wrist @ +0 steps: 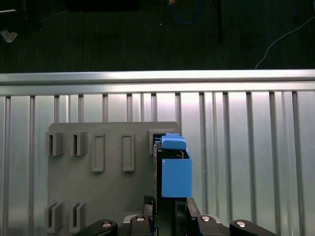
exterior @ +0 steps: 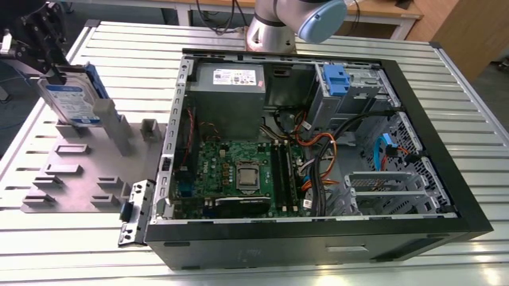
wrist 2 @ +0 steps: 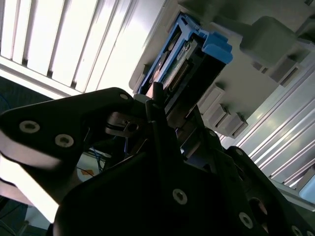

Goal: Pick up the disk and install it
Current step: 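Pick up the disk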

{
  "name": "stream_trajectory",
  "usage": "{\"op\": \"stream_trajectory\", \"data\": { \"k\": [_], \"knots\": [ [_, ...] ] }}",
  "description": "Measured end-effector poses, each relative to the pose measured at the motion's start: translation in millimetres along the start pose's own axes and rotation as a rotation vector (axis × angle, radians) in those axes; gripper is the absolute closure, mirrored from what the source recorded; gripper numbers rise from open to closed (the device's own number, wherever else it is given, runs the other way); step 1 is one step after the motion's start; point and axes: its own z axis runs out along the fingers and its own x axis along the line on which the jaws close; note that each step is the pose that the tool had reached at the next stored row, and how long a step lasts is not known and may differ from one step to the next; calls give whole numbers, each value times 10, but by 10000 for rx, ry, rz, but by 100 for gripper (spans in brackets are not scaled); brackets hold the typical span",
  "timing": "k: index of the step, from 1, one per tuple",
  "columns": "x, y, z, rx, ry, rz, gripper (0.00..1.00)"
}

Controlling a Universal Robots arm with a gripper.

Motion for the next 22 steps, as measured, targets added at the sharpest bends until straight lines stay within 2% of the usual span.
{"op": "stream_trajectory", "data": {
  "k": [3,17,22],
  "knots": [
    [-1,1,-28,0,0,-1,65],
    [-1,2,-35,-2,2,0,65],
    [-3,4,-110,0,1,0,65]
  ]
}}
